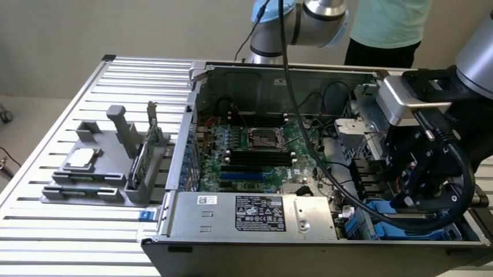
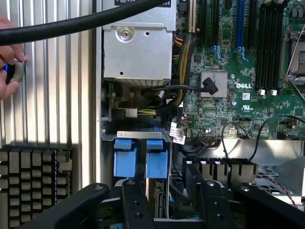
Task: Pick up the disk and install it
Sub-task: 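Insert the disk into the insertion slot, then insert the first disk wire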
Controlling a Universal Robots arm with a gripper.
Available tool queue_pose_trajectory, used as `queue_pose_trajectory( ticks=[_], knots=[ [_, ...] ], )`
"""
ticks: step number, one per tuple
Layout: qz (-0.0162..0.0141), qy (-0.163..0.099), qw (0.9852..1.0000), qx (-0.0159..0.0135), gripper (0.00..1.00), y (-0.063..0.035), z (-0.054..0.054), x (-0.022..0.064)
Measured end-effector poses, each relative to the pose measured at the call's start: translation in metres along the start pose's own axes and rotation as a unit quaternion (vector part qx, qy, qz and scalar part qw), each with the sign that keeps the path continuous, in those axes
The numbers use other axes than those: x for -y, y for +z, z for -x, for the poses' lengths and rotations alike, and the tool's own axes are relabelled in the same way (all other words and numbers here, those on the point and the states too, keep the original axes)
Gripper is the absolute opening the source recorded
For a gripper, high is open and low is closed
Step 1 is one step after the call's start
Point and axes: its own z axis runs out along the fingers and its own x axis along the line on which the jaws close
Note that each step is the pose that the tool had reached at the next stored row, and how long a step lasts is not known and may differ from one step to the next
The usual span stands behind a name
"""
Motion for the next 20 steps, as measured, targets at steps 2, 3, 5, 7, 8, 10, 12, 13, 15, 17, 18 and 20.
queue_pose_trajectory(
  ticks=[2, 3, 5, 7, 8, 10, 12, 13, 15, 17, 18, 20],
  knots=[
    [-0.0006, -0.002, 1.0000, 0.0000, 0.47, -0.0007, 0.0004, 0.0012],
    [-0.0010, -0.003, 1.0000, -0.0001, 0.47, -0.0014, 0.0005, 0.0020],
    [-0.0016, -0.005, 1.0000, 0.0000, 0.45, -0.0030, 0.0007, 0.0039],
    [-0.0020, -0.006, 1.0000, 0.0000, 0.32, -0.0048, 0.0008, 0.0062],
    [-0.0022, -0.007, 1.0000, -0.0001, 0.32, -0.0056, 0.0008, 0.0073],
    [-0.0024, -0.007, 1.0000, -0.0002, 0.25, -0.0059, 0.0009, 0.0084],
    [-0.0024, -0.007, 1.0000, -0.0002, 0.25, -0.0059, 0.0009, 0.0084],
    [-0.0024, -0.007, 1.0000, -0.0002, 0.25, -0.0059, 0.0009, 0.0084],
    [-0.0024, -0.007, 1.0000, -0.0002, 0.25, -0.0059, 0.0009, 0.0085],
    [-0.0024, -0.007, 1.0000, -0.0002, 0.25, -0.0059, 0.0009, 0.0085],
    [-0.0024, -0.007, 1.0000, -0.0002, 0.25, -0.0059, 0.0009, 0.0085],
    [-0.0024, -0.007, 1.0000, -0.0002, 0.25, -0.0059, 0.0009, 0.0085]
  ],
)
